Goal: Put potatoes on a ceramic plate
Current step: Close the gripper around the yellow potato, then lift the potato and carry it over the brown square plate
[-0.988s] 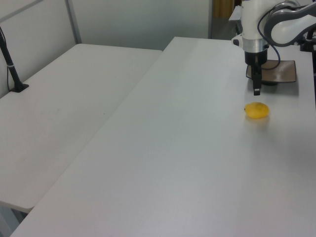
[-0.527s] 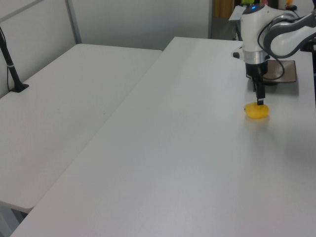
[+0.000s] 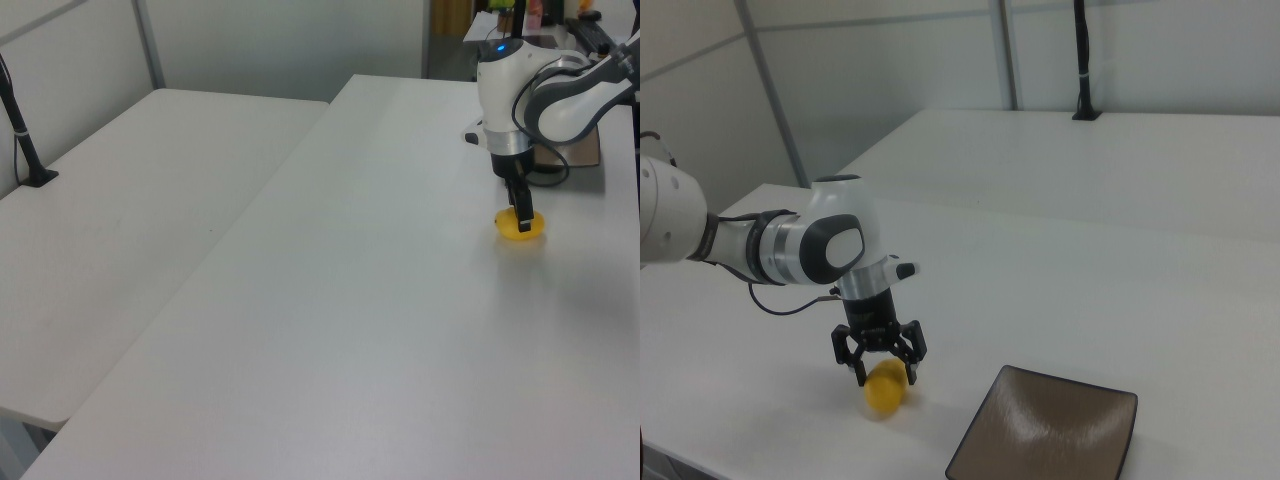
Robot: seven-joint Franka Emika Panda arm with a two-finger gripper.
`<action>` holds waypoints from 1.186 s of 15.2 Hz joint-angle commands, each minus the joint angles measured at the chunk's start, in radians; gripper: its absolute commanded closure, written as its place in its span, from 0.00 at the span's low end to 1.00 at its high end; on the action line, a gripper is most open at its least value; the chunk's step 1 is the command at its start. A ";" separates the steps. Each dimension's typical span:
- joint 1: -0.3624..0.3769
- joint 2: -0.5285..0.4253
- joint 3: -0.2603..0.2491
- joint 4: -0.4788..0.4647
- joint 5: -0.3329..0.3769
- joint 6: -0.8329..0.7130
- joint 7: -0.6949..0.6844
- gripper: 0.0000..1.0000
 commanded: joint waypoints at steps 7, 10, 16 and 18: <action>0.003 -0.019 -0.006 0.004 -0.022 0.008 -0.006 0.55; 0.001 -0.040 -0.006 0.024 -0.019 0.000 0.009 0.55; -0.046 -0.066 -0.008 0.087 -0.012 -0.069 -0.002 0.55; -0.051 -0.082 -0.042 0.090 -0.012 -0.069 -0.012 0.55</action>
